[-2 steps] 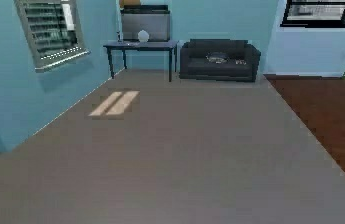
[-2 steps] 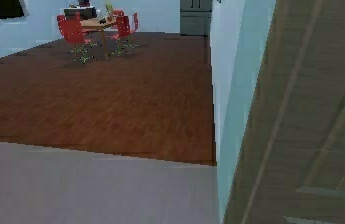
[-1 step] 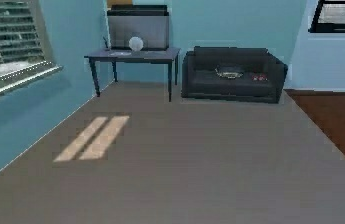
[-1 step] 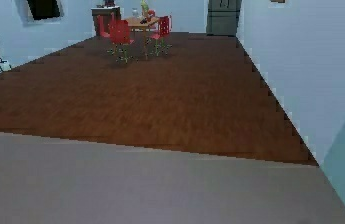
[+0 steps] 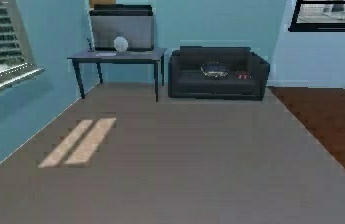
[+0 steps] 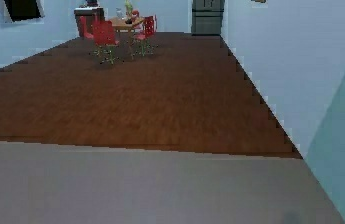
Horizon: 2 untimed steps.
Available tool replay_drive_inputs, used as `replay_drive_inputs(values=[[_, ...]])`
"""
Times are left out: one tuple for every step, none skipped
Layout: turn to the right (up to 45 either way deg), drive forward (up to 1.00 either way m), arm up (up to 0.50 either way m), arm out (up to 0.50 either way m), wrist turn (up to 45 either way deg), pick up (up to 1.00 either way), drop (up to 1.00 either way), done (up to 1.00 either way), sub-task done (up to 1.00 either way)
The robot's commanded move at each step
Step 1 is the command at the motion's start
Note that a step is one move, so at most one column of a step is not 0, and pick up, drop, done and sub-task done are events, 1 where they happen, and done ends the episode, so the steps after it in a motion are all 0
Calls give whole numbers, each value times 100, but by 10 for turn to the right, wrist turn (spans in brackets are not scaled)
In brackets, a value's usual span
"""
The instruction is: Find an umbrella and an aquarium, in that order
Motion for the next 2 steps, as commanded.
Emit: replay_drive_inputs(values=[[0, 100, 0, 0, 0, 0, 0, 0, 0], [0, 100, 0, 0, 0, 0, 0, 0, 0]])
